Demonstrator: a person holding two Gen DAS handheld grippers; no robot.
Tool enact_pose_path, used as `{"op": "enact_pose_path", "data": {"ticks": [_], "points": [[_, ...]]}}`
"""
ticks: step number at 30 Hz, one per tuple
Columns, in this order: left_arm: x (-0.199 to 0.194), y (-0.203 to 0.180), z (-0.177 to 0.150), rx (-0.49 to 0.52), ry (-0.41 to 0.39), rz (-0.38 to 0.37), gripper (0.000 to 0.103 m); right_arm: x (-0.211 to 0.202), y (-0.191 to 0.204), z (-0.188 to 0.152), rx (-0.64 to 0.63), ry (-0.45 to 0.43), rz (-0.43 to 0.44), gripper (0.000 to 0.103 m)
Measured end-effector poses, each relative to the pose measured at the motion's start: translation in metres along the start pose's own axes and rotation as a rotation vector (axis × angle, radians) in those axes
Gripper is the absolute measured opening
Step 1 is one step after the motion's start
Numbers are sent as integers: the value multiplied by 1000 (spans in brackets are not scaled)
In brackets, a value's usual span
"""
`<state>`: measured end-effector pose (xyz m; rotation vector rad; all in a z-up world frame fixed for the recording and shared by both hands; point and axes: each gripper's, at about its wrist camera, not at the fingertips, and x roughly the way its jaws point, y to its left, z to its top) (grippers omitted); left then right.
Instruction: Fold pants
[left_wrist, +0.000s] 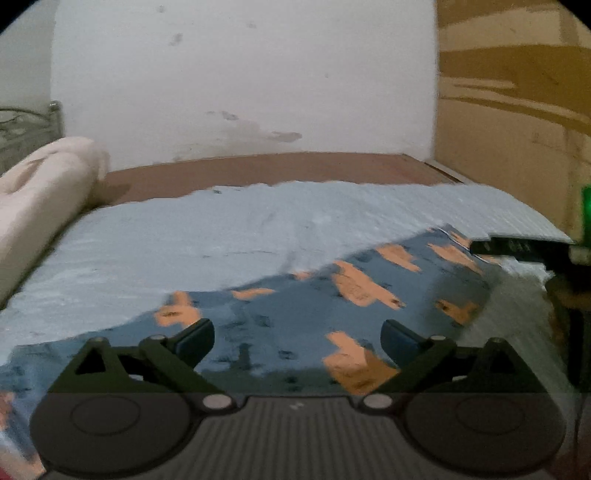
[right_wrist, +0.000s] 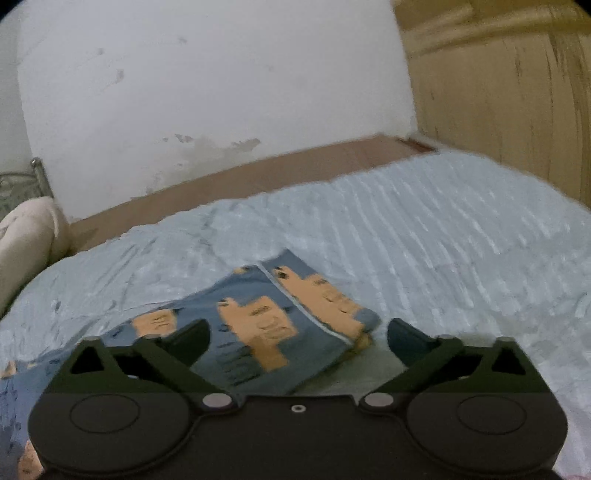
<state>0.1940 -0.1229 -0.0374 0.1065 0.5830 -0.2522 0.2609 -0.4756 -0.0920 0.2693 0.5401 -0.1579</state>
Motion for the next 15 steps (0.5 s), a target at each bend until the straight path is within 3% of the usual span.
{"op": "enact_pose_path", "data": {"ticks": [6,11,15], "points": [[-34,69,-3,-56,-26,142,101,-24,69,-18,-129,0,153,102],[-65,138,-29,-108,-24,285,102,-39,143,-45,-255,40,326,102],[-71,194,-54,-213,7,357,102,-47,198,-66,-343,70,444,102]]}}
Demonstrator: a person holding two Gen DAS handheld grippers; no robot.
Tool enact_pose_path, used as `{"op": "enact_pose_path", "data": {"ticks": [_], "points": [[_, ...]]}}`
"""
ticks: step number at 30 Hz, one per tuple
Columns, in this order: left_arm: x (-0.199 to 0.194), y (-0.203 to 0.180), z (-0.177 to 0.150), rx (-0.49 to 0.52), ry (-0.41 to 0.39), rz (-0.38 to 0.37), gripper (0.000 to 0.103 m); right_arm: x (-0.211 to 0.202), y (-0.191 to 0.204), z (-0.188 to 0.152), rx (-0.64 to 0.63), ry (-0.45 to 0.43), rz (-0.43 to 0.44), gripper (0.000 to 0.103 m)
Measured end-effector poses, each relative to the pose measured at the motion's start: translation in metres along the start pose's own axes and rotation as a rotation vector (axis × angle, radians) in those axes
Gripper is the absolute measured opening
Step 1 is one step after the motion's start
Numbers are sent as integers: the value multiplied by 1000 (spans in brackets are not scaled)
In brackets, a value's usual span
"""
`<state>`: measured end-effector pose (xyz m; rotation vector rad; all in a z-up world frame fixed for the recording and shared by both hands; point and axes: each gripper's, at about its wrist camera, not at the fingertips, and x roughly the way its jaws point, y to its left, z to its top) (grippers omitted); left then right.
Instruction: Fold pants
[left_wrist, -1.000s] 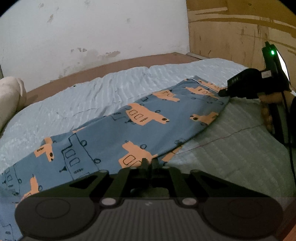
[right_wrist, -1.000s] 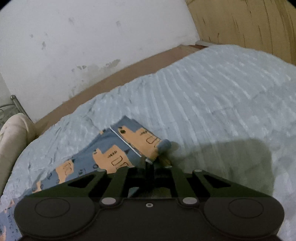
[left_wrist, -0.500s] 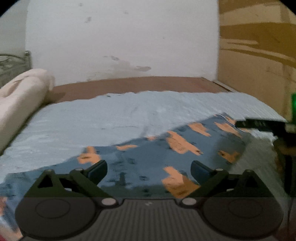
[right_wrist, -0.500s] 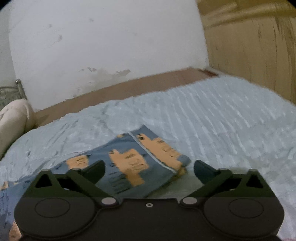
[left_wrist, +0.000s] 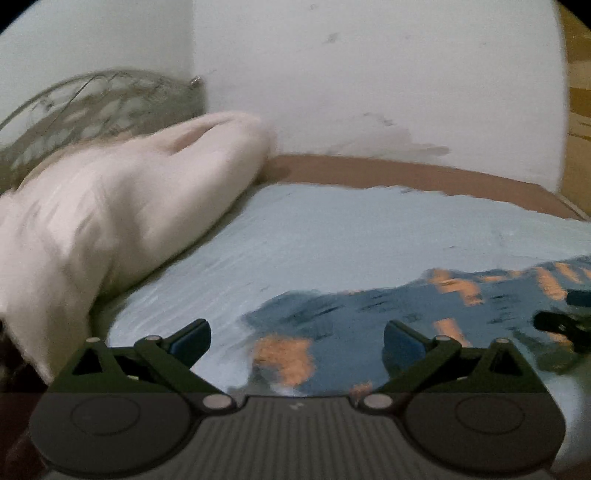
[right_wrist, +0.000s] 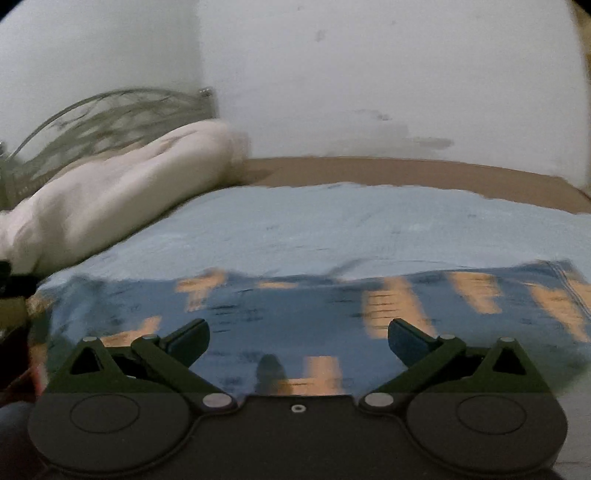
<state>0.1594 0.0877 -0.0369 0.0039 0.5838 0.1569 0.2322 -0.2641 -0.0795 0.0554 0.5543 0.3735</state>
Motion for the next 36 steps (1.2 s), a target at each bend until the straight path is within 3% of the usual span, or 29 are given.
{"op": "enact_pose_path", "data": {"ticks": [2,5,10,12,14,15,16,20,26,30,32,36], "points": [[12,24,-5,-69,16,-12,102,11,24,-2,-34,20,30,102],[29,49,-8,-164,60,-86,98,22,49,-5,-40,44,59,102],[55,70,-20,-274,136,-229,71,30,71,-9,-12,75,57,102],[65,74,-20,-311,150,-254,70,31,71,-11,-1,79,48,102],[66,76,-21,-343,160,-268,54,32,69,-13,16,86,43,102],[68,76,-21,-354,168,-274,33,32,68,-14,19,90,42,102],[69,75,-20,-360,168,-270,22,33,68,-14,18,93,39,102],[57,65,-11,-328,119,-226,16,33,68,-15,2,101,36,102],[8,61,4,-312,-3,-132,9,32,69,-11,-18,89,34,102],[15,58,-8,-313,51,-96,9,31,68,-10,-25,77,48,102],[23,55,-16,-264,69,-83,9,37,66,-11,-27,99,40,102],[28,54,-26,-246,98,-88,19,39,63,-13,-34,114,61,102]]}}
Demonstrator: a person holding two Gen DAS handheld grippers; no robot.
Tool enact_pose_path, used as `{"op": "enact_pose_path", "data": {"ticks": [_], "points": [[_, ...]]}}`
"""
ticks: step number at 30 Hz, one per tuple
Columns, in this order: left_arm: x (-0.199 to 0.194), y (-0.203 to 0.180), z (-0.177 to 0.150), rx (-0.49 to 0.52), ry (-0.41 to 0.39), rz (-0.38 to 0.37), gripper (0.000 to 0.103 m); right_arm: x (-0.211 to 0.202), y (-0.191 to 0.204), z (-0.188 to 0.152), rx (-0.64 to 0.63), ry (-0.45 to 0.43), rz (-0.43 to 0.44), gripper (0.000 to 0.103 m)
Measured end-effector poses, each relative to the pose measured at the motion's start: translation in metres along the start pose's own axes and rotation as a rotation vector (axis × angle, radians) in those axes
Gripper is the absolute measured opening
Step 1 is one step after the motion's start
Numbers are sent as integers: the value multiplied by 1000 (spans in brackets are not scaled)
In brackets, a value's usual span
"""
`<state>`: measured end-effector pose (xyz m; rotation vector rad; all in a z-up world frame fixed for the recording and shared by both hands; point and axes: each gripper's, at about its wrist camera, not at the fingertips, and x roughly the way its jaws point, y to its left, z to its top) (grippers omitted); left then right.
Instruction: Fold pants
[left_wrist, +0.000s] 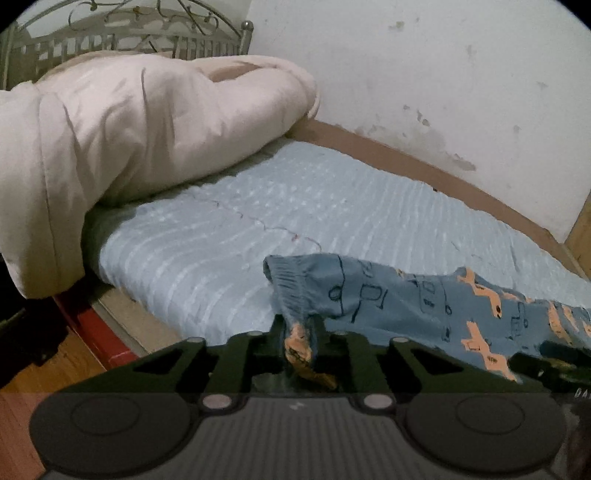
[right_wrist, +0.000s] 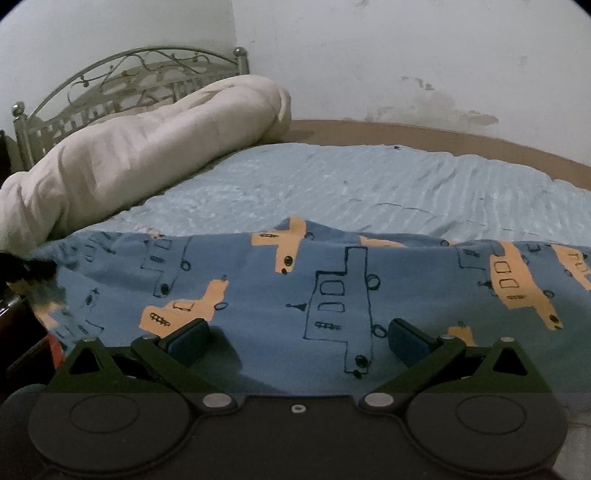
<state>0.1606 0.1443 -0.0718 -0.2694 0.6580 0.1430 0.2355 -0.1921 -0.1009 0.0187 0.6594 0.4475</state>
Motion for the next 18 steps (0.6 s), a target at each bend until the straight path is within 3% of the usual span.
{"op": "enact_pose_path", "data": {"ticks": [2,4,9,13,16,18], "points": [[-3,-1,-2,9,2,10,34,-2,-2,3,-6,-3,13,102],[-5,-1,-2,20,5,13,63,-4,-6,7,-21,-9,17,102],[-18,-9,4,37,-68,61,95,0,-19,37,-81,-34,19,102],[-19,-32,12,109,-134,87,101,24,-34,75,-61,-25,91,97],[-15,-52,16,158,-146,58,101,61,-42,98,-41,60,149,73],[-13,-66,16,181,-154,19,101,83,-43,106,-53,118,156,64]]}}
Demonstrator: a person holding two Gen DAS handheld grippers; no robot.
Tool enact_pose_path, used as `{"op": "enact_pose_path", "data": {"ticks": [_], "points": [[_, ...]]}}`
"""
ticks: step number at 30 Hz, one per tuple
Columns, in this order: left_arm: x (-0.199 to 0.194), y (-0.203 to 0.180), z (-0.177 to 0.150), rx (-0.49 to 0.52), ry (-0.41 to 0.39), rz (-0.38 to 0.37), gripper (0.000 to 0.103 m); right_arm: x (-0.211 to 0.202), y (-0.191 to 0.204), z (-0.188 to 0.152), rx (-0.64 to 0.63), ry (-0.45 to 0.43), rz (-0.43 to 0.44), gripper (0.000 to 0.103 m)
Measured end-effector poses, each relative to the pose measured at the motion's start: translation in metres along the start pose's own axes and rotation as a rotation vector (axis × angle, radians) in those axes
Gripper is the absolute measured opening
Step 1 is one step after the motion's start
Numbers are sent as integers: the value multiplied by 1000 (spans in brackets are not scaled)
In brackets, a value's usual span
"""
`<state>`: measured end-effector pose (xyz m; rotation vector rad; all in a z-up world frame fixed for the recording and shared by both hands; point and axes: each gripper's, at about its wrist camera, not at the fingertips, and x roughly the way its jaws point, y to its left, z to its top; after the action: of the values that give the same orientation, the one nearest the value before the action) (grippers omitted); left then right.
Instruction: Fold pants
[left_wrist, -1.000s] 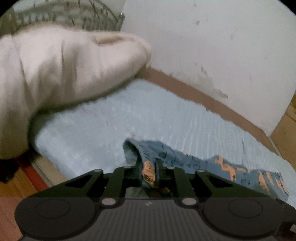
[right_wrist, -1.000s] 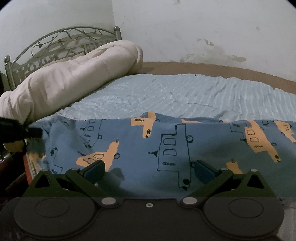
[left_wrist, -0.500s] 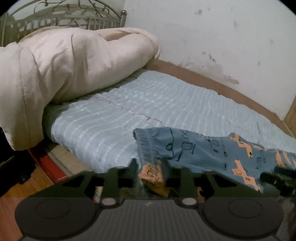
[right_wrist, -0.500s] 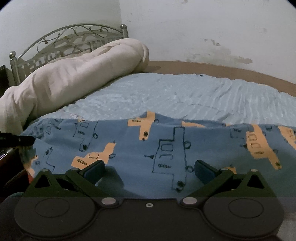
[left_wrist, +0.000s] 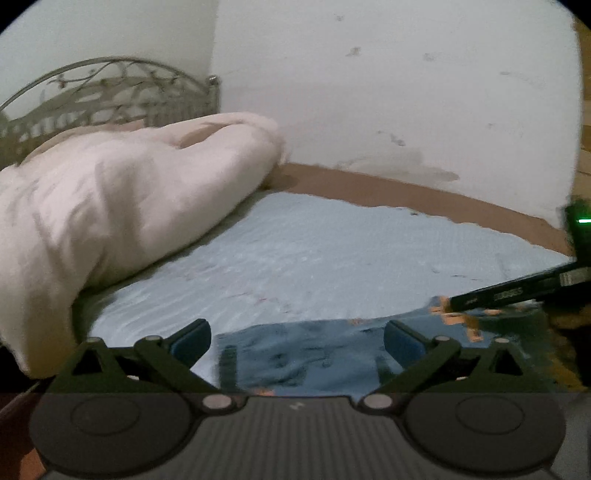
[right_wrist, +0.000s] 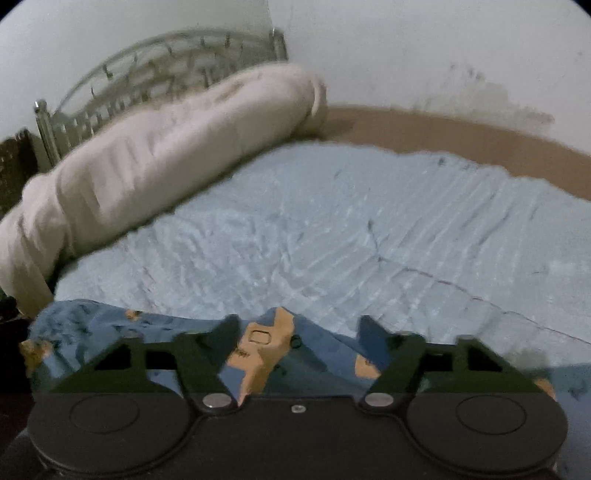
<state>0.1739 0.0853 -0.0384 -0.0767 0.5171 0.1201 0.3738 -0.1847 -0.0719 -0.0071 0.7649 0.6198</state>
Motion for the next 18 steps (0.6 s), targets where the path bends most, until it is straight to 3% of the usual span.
{"op": "enact_pose_path", "data": {"ticks": [4,5,7,15,18], "points": [[9,-25,-2,45,7,-109,102,28,0,4,-81,102,3,30],[12,-31,-3,59,13,-126,102,30,0,4,-96,111,8,15],[20,-40,-6,79,28,-141,102,30,2,4,-115,110,20,4],[60,-44,-20,101,182,-78,102,35,12,14,-175,13,-47,3],[58,-41,-22,103,189,-66,102,46,11,8,-167,27,-73,12]]}}
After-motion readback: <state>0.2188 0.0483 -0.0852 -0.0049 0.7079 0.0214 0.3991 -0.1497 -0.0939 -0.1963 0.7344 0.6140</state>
